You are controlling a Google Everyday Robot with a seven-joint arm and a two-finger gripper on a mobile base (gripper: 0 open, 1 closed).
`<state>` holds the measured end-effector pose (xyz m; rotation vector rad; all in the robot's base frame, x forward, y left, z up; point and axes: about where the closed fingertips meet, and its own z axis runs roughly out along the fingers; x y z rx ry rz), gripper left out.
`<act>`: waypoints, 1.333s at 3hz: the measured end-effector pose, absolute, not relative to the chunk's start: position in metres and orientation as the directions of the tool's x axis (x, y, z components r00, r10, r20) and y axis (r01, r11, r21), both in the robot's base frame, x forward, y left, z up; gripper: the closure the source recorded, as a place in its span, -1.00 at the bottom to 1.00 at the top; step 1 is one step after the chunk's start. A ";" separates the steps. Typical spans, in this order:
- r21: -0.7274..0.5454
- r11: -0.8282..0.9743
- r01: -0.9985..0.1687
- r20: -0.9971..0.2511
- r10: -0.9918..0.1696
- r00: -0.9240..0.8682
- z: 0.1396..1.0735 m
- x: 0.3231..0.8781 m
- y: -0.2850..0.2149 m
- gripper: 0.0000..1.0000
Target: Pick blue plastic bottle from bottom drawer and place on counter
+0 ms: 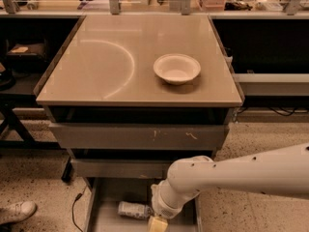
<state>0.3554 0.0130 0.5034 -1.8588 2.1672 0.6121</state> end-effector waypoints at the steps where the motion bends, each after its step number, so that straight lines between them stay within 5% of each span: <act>1: 0.176 0.110 -0.978 -0.444 -0.878 -0.179 0.499 0.356 0.015 -1.00; 4: 0.178 0.156 -0.972 -0.479 -0.849 -0.224 0.372 0.418 -0.015 -1.00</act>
Offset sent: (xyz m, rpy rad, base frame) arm 0.0539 -0.0027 -0.1175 0.1513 0.0118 -0.0408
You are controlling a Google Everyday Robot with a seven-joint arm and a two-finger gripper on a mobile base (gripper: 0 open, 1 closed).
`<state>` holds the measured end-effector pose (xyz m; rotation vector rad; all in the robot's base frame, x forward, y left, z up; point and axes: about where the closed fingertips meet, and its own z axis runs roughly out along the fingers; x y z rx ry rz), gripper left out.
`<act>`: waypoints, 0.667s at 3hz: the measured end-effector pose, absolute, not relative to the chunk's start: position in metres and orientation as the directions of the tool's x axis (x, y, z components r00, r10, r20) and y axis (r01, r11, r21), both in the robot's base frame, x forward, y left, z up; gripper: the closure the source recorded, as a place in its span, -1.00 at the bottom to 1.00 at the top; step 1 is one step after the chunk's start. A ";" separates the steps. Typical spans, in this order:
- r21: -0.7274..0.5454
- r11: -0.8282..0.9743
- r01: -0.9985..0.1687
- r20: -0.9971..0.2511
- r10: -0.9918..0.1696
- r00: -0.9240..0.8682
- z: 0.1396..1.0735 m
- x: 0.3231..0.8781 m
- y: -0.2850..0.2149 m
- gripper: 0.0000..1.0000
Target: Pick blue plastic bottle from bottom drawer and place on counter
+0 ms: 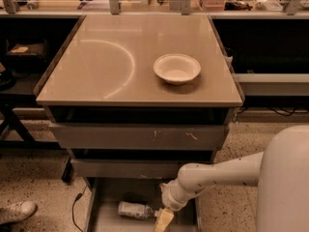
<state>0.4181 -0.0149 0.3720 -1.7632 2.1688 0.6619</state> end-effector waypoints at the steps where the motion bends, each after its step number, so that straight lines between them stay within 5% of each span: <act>1: 0.187 0.152 -0.970 -0.483 -0.846 -0.226 0.369 0.417 -0.013 -1.00; 2: 0.174 0.167 -0.970 -0.510 -0.828 -0.234 0.344 0.427 -0.010 -1.00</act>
Offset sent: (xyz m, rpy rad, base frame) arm 0.0205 0.0110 -0.0703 0.0780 -0.0236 -0.0583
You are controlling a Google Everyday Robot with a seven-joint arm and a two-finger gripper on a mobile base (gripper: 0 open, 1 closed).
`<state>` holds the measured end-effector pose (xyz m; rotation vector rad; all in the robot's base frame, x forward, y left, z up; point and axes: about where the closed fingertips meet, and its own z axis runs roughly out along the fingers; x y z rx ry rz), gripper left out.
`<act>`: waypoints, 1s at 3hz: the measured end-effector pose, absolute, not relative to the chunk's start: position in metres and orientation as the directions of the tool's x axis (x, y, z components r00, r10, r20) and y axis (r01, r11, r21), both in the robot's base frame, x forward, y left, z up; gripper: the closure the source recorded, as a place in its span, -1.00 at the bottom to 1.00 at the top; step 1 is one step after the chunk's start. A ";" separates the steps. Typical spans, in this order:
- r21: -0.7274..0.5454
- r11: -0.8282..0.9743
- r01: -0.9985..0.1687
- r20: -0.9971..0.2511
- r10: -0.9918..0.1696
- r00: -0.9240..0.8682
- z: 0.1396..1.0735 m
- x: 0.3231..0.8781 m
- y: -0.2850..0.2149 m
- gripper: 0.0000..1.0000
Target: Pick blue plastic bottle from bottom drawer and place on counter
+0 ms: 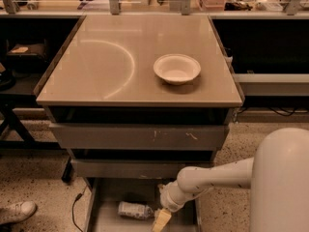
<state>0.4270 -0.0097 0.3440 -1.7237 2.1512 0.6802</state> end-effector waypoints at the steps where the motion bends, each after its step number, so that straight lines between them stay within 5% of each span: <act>1: 0.174 0.206 -0.963 -0.537 -0.800 -0.268 0.297 0.435 -0.007 -1.00; 3: 0.198 0.200 -0.960 -0.560 -0.780 -0.278 0.281 0.428 0.004 -1.00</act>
Offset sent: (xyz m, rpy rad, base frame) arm 0.0106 0.0047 -0.0710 0.0417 0.0050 -0.0892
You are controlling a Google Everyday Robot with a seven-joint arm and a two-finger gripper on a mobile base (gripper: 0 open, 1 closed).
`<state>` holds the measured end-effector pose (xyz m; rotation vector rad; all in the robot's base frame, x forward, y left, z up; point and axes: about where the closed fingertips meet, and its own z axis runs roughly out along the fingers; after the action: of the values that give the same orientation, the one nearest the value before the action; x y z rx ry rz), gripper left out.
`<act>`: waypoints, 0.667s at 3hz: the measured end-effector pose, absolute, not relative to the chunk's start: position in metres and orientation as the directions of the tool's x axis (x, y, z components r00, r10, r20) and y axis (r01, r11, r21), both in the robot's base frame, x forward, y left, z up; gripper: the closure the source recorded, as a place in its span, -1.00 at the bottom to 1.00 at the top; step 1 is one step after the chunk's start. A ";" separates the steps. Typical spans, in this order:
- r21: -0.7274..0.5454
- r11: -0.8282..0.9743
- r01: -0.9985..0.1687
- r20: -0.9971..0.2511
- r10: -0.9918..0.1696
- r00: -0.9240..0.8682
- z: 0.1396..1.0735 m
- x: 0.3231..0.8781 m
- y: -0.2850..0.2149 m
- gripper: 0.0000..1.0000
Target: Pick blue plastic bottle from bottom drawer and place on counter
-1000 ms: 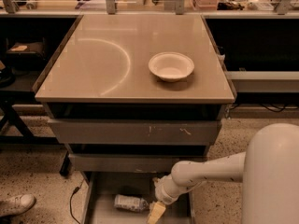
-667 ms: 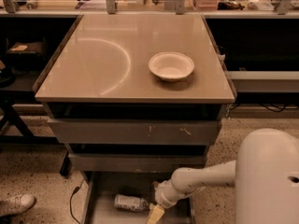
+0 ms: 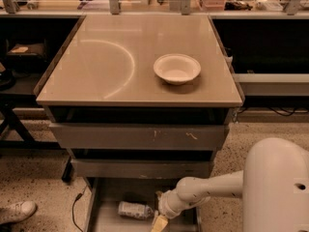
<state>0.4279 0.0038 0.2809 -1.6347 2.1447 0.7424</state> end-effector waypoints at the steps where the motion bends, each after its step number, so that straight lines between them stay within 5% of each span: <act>1: 0.194 0.188 -0.963 -0.587 -0.764 -0.268 0.261 0.430 0.027 -1.00; 2: 0.190 0.188 -0.964 -0.604 -0.751 -0.266 0.241 0.435 0.043 -1.00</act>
Offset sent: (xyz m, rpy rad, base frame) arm 0.0153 0.0549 -0.0586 0.0709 -0.0319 -0.0062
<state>0.4348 0.0427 0.2415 -1.6121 2.0950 0.7731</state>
